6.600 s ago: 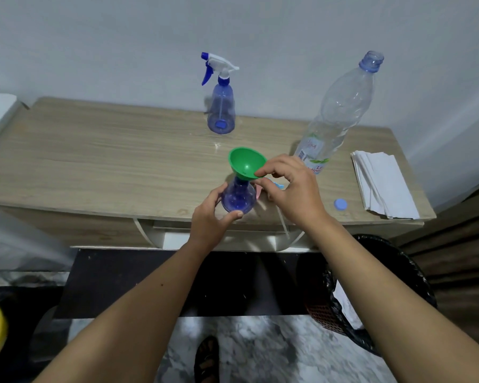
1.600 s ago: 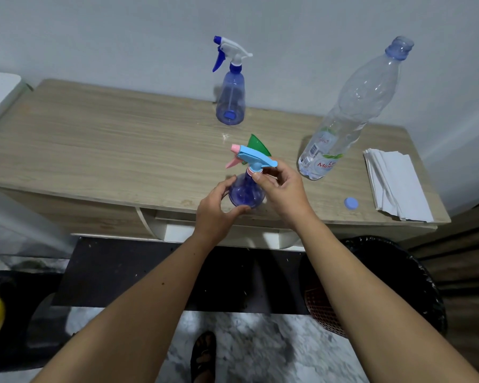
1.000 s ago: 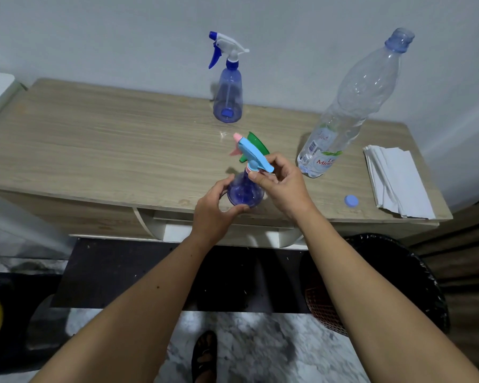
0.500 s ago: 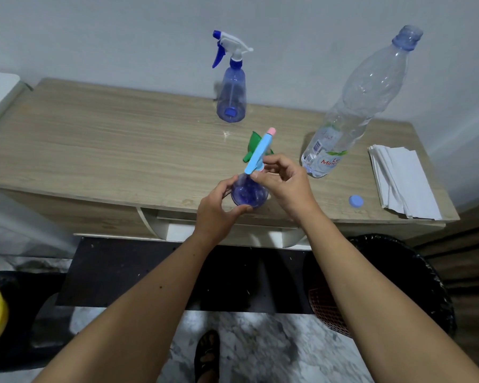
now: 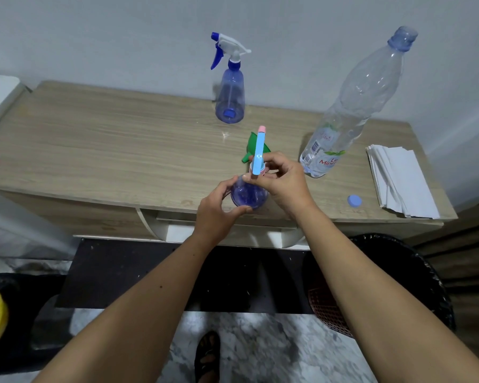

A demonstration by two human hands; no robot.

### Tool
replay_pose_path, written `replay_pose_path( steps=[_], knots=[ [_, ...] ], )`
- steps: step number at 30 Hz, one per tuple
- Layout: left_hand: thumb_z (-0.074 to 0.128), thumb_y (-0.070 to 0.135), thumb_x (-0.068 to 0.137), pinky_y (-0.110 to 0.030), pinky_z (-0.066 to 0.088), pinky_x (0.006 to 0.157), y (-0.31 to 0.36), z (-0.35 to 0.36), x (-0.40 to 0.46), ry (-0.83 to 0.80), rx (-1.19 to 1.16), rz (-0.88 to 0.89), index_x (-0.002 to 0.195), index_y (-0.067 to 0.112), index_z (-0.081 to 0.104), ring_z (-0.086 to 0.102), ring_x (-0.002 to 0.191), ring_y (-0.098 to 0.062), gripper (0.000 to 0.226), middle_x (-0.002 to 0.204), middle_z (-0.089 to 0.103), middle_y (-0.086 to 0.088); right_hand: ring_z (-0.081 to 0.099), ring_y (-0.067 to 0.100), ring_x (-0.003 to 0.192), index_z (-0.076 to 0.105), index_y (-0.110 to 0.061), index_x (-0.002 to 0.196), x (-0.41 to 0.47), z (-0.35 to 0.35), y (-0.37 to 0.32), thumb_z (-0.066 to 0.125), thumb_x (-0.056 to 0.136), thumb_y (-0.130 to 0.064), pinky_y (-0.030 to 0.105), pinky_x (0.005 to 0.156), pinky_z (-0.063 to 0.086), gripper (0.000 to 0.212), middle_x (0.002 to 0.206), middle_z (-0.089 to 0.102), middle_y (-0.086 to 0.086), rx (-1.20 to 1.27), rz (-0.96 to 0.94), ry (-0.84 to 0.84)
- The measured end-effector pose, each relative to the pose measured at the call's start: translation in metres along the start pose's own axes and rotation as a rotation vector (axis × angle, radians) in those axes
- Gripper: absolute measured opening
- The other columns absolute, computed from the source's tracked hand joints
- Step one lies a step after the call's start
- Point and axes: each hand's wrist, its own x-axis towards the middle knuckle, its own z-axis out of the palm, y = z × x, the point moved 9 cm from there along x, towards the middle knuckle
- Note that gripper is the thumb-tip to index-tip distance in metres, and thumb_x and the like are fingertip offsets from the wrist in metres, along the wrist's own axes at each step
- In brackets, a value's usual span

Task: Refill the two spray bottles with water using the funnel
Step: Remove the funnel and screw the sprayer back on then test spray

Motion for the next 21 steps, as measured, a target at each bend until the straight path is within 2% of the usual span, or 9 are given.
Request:
replay_pose_path(
  steps=[2, 5, 8, 11, 14, 16, 18, 21],
  knots=[
    [0.095, 0.026, 0.075, -0.042, 0.056, 0.107, 0.0, -0.001, 0.0, -0.001, 0.0, 0.002, 0.142, 0.02, 0.06, 0.068, 0.122, -0.012, 0.076, 0.133, 0.071, 0.004, 0.062, 0.016, 0.091, 0.077, -0.003, 0.109, -0.001, -0.002, 0.001, 0.093, 0.074, -0.008, 0.034, 0.086, 0.062, 0.039, 0.114, 0.07, 0.02, -0.006, 0.005, -0.009],
    [0.095, 0.025, 0.073, -0.043, 0.055, 0.107, 0.002, 0.0, 0.001, 0.004, -0.005, 0.006, 0.14, 0.021, 0.062, 0.067, 0.122, -0.008, 0.075, 0.131, 0.07, 0.012, 0.066, 0.007, 0.087, 0.076, -0.001, 0.11, -0.002, -0.008, 0.006, 0.085, 0.082, -0.008, 0.024, 0.081, 0.056, 0.031, 0.111, 0.073, 0.021, -0.003, 0.031, 0.002],
    [0.094, 0.028, 0.072, -0.044, 0.055, 0.107, 0.002, -0.001, 0.0, 0.011, -0.012, 0.003, 0.139, 0.022, 0.062, 0.068, 0.121, -0.007, 0.075, 0.13, 0.07, 0.015, 0.074, 0.009, 0.084, 0.072, 0.003, 0.107, -0.003, -0.008, 0.006, 0.086, 0.081, 0.001, 0.028, 0.084, 0.062, 0.03, 0.111, 0.074, 0.023, 0.04, 0.068, 0.004],
    [0.093, 0.034, 0.072, -0.045, 0.056, 0.106, 0.002, -0.002, 0.0, 0.011, 0.0, 0.011, 0.14, 0.02, 0.062, 0.068, 0.123, -0.008, 0.075, 0.132, 0.071, 0.011, 0.078, 0.016, 0.084, 0.071, -0.009, 0.095, -0.004, -0.005, 0.001, 0.089, 0.076, 0.003, 0.033, 0.085, 0.063, 0.029, 0.106, 0.075, 0.013, 0.075, 0.074, -0.017],
    [0.093, 0.036, 0.072, -0.044, 0.056, 0.106, 0.003, -0.001, 0.0, 0.012, 0.008, 0.013, 0.14, 0.02, 0.061, 0.068, 0.123, -0.009, 0.076, 0.133, 0.071, 0.01, 0.072, 0.009, 0.079, 0.066, -0.014, 0.091, -0.002, -0.01, 0.0, 0.092, 0.071, 0.003, 0.026, 0.077, 0.061, 0.037, 0.101, 0.07, 0.016, 0.061, 0.033, 0.01],
    [0.094, 0.033, 0.072, -0.045, 0.055, 0.107, 0.002, -0.001, -0.001, 0.015, 0.002, 0.002, 0.14, 0.021, 0.061, 0.068, 0.123, -0.009, 0.077, 0.133, 0.071, 0.01, 0.06, 0.007, 0.075, 0.071, -0.014, 0.098, 0.0, -0.011, 0.0, 0.094, 0.07, -0.001, 0.024, 0.073, 0.059, 0.039, 0.098, 0.067, 0.012, 0.019, 0.012, 0.019],
    [0.095, 0.029, 0.073, -0.045, 0.056, 0.107, 0.001, 0.0, -0.001, 0.006, -0.001, -0.004, 0.141, 0.021, 0.061, 0.068, 0.123, -0.011, 0.076, 0.133, 0.071, 0.008, 0.054, 0.01, 0.076, 0.077, -0.017, 0.105, 0.0, -0.009, 0.001, 0.095, 0.069, -0.009, 0.031, 0.076, 0.058, 0.041, 0.097, 0.067, 0.008, -0.014, -0.004, 0.005],
    [0.093, 0.035, 0.073, -0.045, 0.057, 0.105, 0.003, 0.001, -0.001, -0.008, 0.005, 0.006, 0.142, 0.017, 0.061, 0.068, 0.122, -0.014, 0.078, 0.132, 0.072, 0.002, 0.056, 0.019, 0.078, 0.079, -0.017, 0.099, 0.001, -0.005, -0.003, 0.098, 0.063, -0.027, 0.046, 0.082, 0.06, 0.042, 0.105, 0.071, 0.012, -0.1, -0.044, 0.0]
  ],
)
